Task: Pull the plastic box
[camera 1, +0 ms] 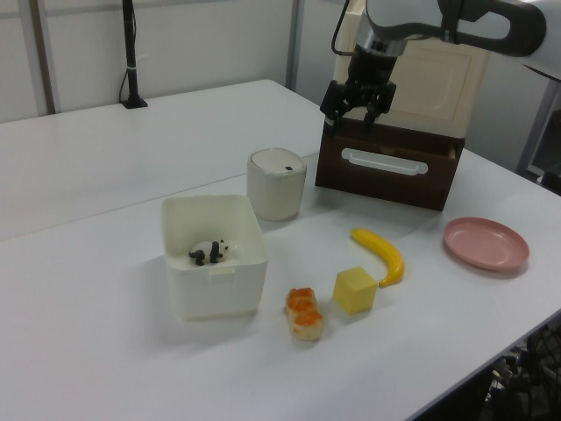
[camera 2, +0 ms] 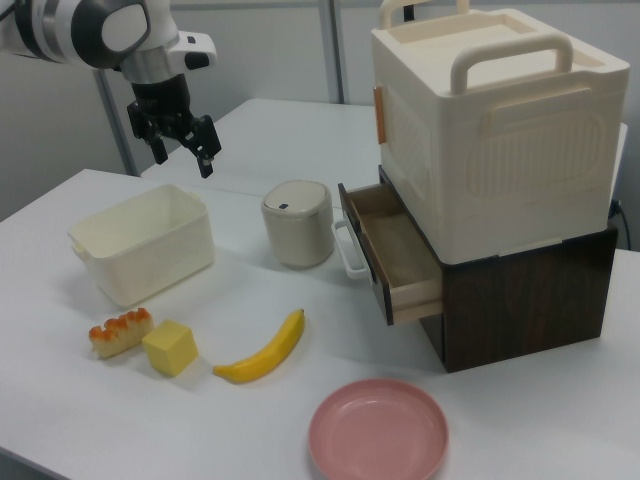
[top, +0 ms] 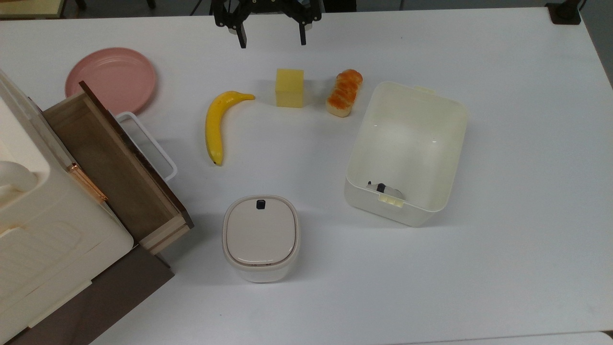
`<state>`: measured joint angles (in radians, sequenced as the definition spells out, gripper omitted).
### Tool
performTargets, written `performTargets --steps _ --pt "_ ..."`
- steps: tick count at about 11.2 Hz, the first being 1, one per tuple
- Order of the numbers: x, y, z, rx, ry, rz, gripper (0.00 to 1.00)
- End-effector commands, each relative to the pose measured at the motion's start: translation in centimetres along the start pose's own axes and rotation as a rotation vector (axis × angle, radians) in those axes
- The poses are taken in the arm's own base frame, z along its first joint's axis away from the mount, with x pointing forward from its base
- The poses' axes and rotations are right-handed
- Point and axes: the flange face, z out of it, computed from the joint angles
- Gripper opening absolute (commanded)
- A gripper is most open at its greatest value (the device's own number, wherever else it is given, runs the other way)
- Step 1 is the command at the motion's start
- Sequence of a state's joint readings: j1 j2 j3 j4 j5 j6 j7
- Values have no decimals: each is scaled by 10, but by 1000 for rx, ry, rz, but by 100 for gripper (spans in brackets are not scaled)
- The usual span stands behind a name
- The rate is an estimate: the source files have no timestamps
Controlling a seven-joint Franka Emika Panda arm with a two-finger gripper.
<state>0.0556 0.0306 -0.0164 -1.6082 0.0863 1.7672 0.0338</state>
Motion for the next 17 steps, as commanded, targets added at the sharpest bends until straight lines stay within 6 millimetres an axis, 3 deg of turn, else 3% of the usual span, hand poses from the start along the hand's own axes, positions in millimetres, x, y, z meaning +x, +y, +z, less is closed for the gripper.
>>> performTargets --steps 1,17 --pt "-11 3 -5 4 -12 13 100" --pt "-11 4 -7 -4 -7 26 100"
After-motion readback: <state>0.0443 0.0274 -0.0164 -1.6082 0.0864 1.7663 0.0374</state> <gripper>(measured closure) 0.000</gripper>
